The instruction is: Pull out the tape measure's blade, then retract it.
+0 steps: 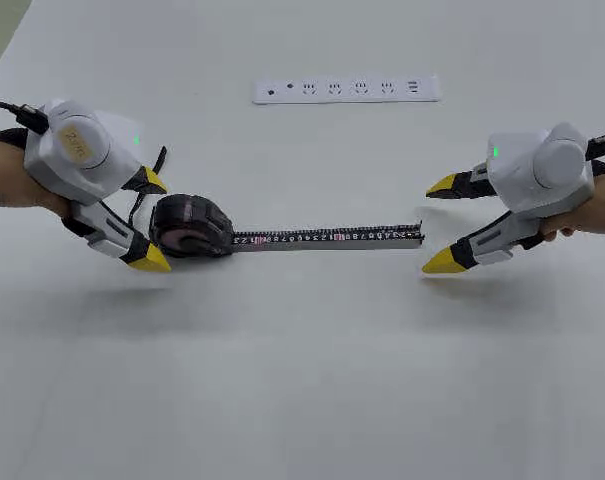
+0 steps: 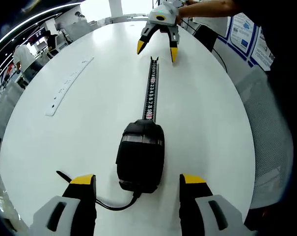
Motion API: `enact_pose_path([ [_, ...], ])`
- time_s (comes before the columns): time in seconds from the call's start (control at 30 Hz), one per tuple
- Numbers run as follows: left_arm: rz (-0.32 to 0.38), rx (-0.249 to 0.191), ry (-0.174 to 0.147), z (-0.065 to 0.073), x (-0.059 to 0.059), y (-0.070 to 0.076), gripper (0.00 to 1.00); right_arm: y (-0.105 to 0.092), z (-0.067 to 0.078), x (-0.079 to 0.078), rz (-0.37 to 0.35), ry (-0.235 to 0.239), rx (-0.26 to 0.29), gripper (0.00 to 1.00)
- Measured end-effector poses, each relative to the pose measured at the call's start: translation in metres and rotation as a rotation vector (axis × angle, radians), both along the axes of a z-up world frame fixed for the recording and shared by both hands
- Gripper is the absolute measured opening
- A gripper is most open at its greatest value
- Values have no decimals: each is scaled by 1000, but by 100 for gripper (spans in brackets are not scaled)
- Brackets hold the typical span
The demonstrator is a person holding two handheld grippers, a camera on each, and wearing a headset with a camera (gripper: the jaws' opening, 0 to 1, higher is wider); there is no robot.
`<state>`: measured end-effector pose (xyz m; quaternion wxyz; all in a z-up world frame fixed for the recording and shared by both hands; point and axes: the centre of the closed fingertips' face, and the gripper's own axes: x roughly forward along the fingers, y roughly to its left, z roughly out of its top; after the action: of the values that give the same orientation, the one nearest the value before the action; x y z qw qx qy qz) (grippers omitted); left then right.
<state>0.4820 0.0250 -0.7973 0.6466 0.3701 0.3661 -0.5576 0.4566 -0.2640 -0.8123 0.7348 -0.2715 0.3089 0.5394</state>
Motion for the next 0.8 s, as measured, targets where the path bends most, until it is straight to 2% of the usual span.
enact_pose_path([
  [0.13, 4, 3, -26, 2, 4, 1, 79, 0, 4, 2, -29, 0, 9, 88],
  [0.2, 10, -8, -31, 4, 5, 0, 87, -1, 6, 2, -39, -4, 15, 90],
  [0.3, 21, -27, -26, 7, 4, -1, 93, -2, 7, 3, -51, -5, 16, 98],
  [0.5, 46, -57, -26, 11, 3, -3, 100, -4, 12, 5, -71, -24, 36, 100],
  [0.57, 50, -67, -17, 11, 2, -3, 100, -5, 14, 5, -73, -24, 38, 100],
  [0.7, 50, -62, -19, 10, -1, 0, 100, -5, 15, 4, -79, -26, 40, 100],
  [0.8, 68, -79, -16, 12, -3, 0, 100, -6, 17, 2, -84, -22, 43, 100],
])
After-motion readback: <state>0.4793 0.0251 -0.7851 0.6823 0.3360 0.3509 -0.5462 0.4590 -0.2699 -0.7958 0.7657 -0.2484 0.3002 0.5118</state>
